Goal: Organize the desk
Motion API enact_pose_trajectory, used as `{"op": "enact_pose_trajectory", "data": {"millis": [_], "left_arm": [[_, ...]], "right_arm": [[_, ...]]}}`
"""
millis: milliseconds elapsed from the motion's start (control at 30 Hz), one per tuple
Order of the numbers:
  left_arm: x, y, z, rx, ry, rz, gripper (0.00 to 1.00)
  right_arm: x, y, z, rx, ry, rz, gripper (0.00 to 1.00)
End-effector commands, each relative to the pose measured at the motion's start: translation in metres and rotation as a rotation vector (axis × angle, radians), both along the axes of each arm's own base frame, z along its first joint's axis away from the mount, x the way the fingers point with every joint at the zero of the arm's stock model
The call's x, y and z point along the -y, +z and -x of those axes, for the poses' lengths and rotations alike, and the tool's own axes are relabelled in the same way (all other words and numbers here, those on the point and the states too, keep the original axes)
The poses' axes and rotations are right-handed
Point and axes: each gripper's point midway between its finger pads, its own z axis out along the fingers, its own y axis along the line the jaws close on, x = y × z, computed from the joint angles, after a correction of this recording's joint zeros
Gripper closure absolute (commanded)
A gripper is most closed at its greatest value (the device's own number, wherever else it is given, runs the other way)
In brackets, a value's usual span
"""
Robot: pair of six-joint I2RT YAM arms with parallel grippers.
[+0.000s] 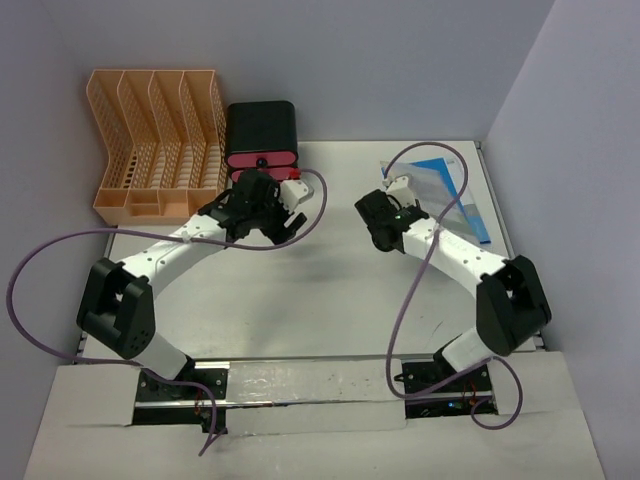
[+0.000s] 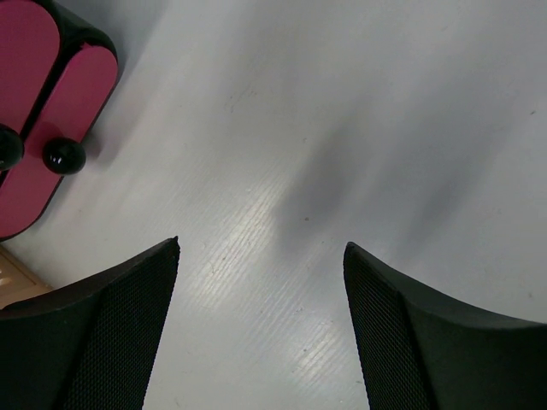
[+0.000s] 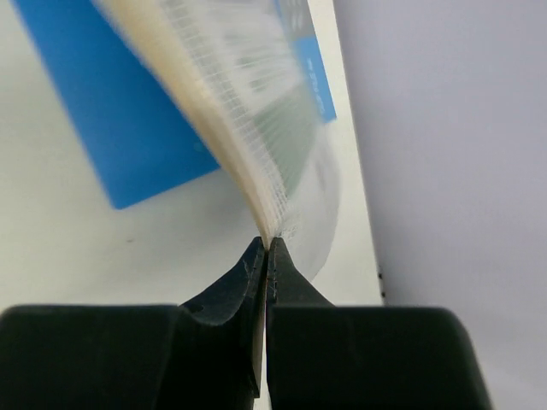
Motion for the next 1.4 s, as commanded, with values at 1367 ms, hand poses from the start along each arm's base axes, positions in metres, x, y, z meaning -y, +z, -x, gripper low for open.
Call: {"op": "enact_pose_trajectory", "data": {"millis": [1367], "left_arm": [[0.052,0.017,0.004,-0.561,0.582,0.692,0.01]], "right_arm": [[-0.228,-0.011,0.022,0.267,0.404,-0.764,1.0]]}}
